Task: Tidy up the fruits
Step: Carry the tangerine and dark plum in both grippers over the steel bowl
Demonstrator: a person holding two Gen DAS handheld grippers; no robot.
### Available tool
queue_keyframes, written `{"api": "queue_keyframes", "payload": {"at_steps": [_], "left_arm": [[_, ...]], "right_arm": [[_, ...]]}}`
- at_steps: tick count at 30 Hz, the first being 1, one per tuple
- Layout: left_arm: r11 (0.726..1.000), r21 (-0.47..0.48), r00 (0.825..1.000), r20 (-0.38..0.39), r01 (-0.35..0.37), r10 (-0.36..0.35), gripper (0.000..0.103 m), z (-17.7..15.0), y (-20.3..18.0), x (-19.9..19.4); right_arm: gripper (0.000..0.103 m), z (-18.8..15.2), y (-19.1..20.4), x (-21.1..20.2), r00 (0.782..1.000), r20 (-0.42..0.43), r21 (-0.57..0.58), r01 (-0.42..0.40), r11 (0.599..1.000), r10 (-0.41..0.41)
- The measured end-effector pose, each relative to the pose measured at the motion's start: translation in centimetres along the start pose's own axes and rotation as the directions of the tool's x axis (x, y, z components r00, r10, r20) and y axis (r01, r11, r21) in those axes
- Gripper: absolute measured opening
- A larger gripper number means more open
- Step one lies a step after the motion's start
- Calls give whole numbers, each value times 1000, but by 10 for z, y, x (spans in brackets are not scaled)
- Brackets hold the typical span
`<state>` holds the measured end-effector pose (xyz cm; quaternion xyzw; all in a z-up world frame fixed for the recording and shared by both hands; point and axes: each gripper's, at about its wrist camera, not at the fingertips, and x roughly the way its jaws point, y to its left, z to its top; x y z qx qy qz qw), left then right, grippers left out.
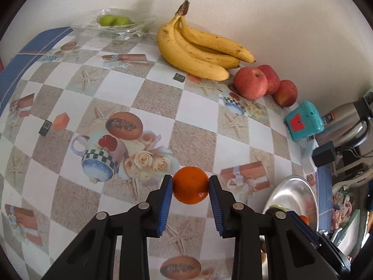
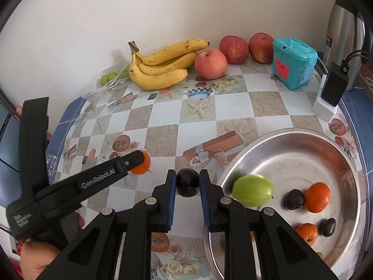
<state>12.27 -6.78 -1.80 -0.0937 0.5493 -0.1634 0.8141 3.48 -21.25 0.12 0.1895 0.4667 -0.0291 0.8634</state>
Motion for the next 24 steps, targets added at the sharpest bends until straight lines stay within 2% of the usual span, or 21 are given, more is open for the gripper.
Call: {"api": "queue_keyframes", "payload": {"at_steps": [14,19,24], "left_arm": [[998,60,999,38,22,-24,34,-23,-20,-54],[996,77,999,30,40,-42,34,-33,-27,-60],[990,134,999,17,37,-40,34,-45,-45,-60]], "right_arm": [[21,-20,-8,-25,999,0,-15,37,999,-37],[21,-26,-16,-33,999,1,-4,45,999,-45],[21,-32,-28,-40,998,-6,27,55,998,-54]]}}
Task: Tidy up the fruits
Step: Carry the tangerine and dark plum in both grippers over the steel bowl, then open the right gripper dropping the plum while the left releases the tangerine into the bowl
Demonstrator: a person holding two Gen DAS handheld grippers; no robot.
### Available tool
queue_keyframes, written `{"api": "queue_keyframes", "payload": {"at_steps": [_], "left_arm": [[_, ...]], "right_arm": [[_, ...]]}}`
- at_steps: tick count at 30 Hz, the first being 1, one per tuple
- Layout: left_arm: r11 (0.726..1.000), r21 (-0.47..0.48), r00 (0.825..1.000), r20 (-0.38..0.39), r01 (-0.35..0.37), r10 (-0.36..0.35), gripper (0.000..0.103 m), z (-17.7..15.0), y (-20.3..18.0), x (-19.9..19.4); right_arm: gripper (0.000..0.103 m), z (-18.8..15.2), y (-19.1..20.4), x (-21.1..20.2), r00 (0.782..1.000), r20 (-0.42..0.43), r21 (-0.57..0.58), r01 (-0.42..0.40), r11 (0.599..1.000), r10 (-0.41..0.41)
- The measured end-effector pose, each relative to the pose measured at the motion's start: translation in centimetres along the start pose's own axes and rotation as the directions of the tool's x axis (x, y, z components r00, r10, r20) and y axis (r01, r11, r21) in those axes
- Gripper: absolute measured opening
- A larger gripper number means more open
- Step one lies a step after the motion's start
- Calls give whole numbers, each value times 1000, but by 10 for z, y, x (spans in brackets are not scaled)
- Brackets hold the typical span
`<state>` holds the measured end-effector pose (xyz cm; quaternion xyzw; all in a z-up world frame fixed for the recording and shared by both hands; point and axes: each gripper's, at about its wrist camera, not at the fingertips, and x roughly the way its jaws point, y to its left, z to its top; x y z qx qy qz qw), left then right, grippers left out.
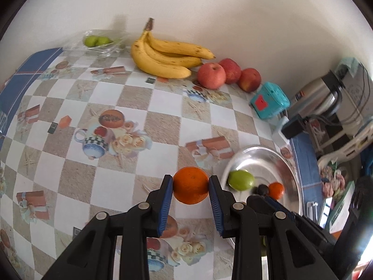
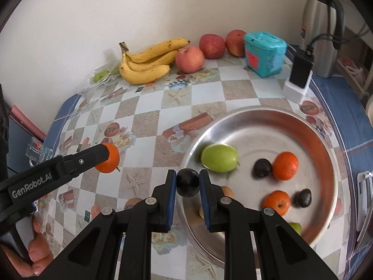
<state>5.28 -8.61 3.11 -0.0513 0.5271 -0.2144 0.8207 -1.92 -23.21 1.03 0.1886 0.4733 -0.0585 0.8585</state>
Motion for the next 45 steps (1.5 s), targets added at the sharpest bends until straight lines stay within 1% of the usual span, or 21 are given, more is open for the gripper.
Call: {"api": "queue_keyframes", "payload": {"at_steps": [3,9,12,15,20,27,36,45], "left_arm": [[999,44,1000,-15,7,-6,34,-6,-15,5],[993,118,999,-47,31,-26,34,-15,-44,18],[986,165,998,-53,30,-21,34,-18,-57,24],[980,196,998,-60,30,-19,34,-21,-66,30],[979,200,998,-64,38,-26,34,-21,-69,36],[978,204,998,-57,41,-30,34,-20,-69,39],[983,183,997,-80,36,-21,34,-23,-64,52],[981,193,996,-85,35,-19,34,-25,-65,55]], "right_arm": [[21,-1,-12,-3,1000,-2,25,14,1000,-14],[21,-1,-43,-6,997,-14,84,80,993,-79],[21,0,-59,-9,995,-21,121,95,988,-93],[21,-1,-69,-12,994,-24,132,110,985,-108],[21,-1,-74,-15,993,-22,135,115,984,-113],[21,-2,-69,-11,993,-31,121,113,986,-110],[21,-4,-69,-1,993,-57,119,107,987,-101],[21,-6,-69,9,992,-85,120,103,987,-93]]}}
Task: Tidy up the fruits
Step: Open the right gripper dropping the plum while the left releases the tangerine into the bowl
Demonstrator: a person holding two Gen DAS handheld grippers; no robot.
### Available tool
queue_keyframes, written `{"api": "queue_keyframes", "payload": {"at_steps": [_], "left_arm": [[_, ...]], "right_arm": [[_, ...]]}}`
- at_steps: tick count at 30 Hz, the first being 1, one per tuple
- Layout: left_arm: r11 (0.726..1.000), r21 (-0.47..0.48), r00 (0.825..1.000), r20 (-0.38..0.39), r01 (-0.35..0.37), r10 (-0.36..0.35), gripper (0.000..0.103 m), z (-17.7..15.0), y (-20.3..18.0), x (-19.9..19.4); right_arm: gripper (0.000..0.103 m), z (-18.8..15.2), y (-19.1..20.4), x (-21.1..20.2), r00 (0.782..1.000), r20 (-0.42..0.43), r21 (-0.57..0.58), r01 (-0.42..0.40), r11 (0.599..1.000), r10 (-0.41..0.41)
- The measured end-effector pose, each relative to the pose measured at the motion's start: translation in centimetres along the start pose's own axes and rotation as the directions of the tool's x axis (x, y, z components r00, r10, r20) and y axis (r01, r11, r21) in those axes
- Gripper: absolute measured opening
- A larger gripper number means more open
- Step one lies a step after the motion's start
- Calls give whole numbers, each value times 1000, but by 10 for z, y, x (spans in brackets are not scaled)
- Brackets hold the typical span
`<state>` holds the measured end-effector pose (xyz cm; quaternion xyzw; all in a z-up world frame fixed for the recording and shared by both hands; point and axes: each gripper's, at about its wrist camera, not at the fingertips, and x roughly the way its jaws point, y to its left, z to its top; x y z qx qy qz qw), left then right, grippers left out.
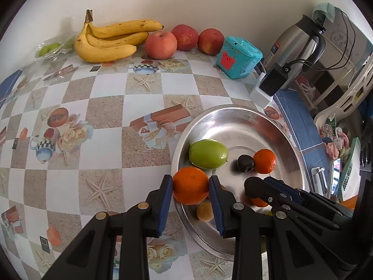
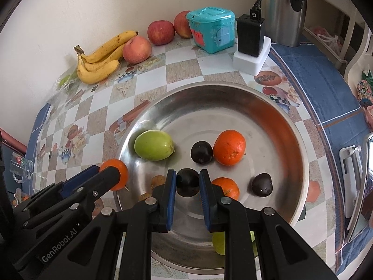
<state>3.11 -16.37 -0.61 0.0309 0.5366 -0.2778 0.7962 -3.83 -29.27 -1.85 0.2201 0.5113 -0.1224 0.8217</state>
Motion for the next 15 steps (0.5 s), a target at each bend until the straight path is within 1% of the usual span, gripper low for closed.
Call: {"api": "queue_keyframes", "payload": {"at_steps": [7,9,10,11,15], "left_arm": [[1000,1,1000,0,-1,1,34,0,-1,0],[1000,2,1000,-1,-1,1,34,0,-1,0],[1000,3,1000,-1,-2,2,34,0,-1,0],[1000,4,1000,-1,-2,2,34,0,-2,1],[1000,3,1000,-5,6,-6,36,0,-1,1]], "right_arm": [[21,-1,1,5,1000,-21,0,1,1000,-1],[24,-2,1,5,1000,-23,-2,1,1000,-1],[28,-2,2,5,1000,-23,-3,2,1000,-3],[29,-1,2,4,1000,-22,-6,6,1000,-6],[29,-1,3,2,1000,-16,-7,8,1000,-8]]}}
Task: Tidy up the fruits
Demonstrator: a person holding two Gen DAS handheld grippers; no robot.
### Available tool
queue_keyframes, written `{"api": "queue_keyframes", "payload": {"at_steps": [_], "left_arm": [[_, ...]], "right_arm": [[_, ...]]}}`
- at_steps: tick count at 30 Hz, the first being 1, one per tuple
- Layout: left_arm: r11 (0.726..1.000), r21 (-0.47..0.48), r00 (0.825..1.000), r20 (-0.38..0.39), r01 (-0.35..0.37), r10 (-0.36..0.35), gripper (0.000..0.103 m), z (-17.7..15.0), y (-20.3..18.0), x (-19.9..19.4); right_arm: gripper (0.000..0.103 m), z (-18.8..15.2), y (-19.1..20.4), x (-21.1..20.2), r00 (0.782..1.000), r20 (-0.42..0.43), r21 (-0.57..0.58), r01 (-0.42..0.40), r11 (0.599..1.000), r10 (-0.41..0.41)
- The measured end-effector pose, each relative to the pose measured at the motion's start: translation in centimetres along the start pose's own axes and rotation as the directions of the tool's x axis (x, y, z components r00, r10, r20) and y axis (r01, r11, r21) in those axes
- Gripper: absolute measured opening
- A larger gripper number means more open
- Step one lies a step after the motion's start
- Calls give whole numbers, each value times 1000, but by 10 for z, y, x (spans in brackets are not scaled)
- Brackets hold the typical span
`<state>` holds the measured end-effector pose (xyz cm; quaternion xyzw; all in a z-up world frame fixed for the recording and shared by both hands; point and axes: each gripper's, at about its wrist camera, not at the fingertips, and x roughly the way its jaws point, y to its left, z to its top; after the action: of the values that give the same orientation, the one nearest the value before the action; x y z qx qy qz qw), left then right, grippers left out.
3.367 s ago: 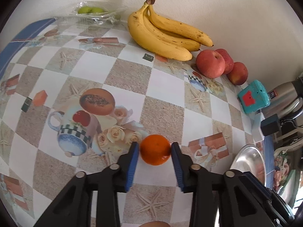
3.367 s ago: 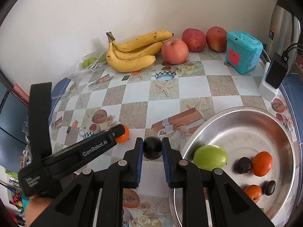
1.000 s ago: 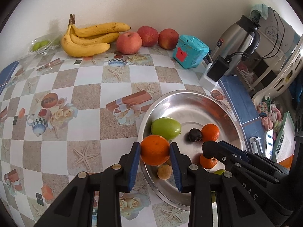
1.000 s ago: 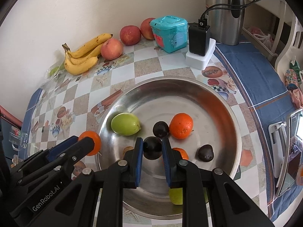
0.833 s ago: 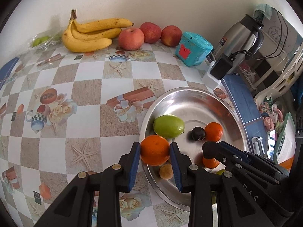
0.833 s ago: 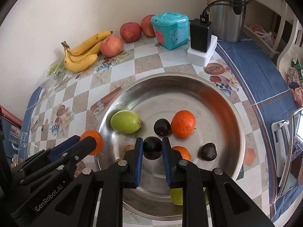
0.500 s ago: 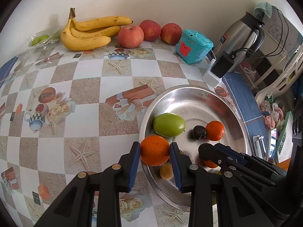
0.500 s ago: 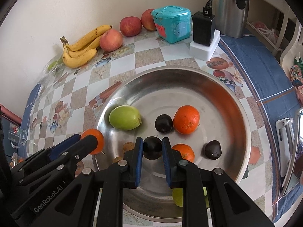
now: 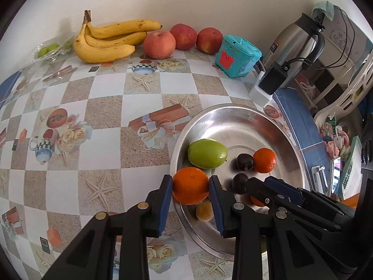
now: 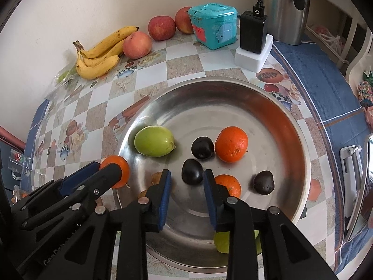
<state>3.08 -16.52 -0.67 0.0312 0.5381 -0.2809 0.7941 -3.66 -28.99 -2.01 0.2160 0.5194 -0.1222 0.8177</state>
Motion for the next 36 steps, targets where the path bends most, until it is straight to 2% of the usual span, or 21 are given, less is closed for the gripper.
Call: {"api": "queue_keyframes", "payload": {"at_steps": [5,13,15,18,19,21,22,23,25,28,31,34,36], "left_arm": [[1000,-6,1000,-8,10,-10,41,1,0,-2],[999,-36,1000,-9,9,-10,42,1,7,-8],[999,-50,1000,-8,-14,13,47,2,12,-11],[994,-83,997,-7,-75,75,62,1,23,-15],[991,-95,995,-6,-95,95,70,1,27,-15],[977,-131,986,-1,-168,170,83,0,40,-17],[971,-138,981,2,-194,196,93,-1,44,-17],[963,-144,973,6,-228,231,102,-2,50,-17],[947,-162,960,8,-276,281,103,-4,61,-17],[930,-194,949,-13,-312,316,103,-9,79,-15],[920,-208,942,-24,-333,336,103,-15,89,-14],[920,-215,944,-38,-328,328,103,-20,96,-12],[926,-221,951,-31,-306,307,103,-23,97,-13]], "right_arm": [[30,0,-2,-2,1000,3,10,2,1000,-2],[30,0,-2,-4,1000,8,17,-3,1000,3],[30,0,-1,-5,1000,10,15,-4,1000,4],[29,-1,0,-6,1000,11,13,-2,1000,2],[32,-2,0,-6,1000,11,13,1,1000,-1],[48,-3,1,-6,1000,12,14,10,1000,-10],[59,-3,2,-6,1000,15,13,13,1000,-14],[61,-5,3,-7,1000,17,8,17,1000,-17],[65,-5,6,-7,1000,21,-4,18,1000,-18],[78,-8,10,-7,999,29,-12,30,999,-30],[79,-10,12,-5,999,25,-14,31,999,-30],[92,-13,13,-5,999,37,-19,39,999,-38],[93,-14,14,-7,998,53,-26,44,999,-43]]}}
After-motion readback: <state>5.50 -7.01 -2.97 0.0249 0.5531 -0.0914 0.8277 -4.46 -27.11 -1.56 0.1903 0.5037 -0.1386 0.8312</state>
